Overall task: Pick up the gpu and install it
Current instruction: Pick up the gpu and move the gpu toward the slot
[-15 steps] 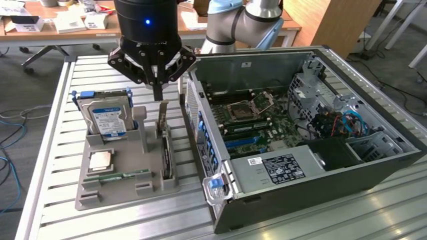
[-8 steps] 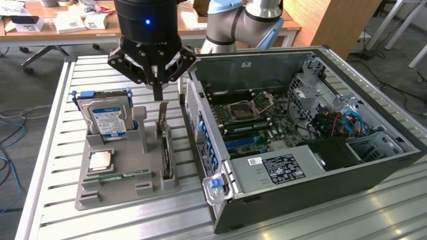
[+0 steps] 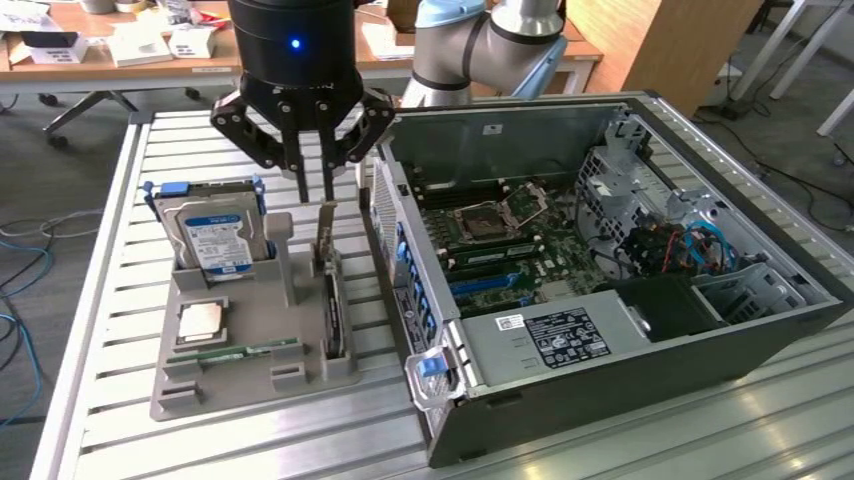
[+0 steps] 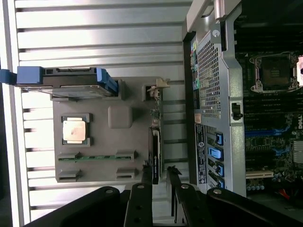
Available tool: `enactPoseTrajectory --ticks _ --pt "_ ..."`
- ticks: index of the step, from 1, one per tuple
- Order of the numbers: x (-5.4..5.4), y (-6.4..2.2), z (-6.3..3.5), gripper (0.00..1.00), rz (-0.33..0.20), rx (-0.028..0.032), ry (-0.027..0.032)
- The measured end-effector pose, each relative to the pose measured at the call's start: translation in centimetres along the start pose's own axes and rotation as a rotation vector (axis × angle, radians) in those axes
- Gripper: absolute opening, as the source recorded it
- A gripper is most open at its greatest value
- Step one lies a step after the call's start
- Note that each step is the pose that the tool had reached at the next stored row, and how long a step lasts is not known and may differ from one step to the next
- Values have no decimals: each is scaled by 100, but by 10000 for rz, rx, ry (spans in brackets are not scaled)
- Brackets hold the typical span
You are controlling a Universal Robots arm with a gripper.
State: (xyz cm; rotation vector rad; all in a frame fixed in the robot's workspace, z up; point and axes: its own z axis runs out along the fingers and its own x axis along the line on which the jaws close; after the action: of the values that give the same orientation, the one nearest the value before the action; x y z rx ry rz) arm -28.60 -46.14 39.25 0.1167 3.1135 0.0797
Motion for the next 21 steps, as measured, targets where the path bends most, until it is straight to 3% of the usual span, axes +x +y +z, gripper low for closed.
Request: enactPoseTrajectory --ticks 4,10,21 --pt "0 0 0 42 0 0 0" --pt "1 -1 14 42 0 -1 -1" --pt "5 -11 203 42 0 0 0"
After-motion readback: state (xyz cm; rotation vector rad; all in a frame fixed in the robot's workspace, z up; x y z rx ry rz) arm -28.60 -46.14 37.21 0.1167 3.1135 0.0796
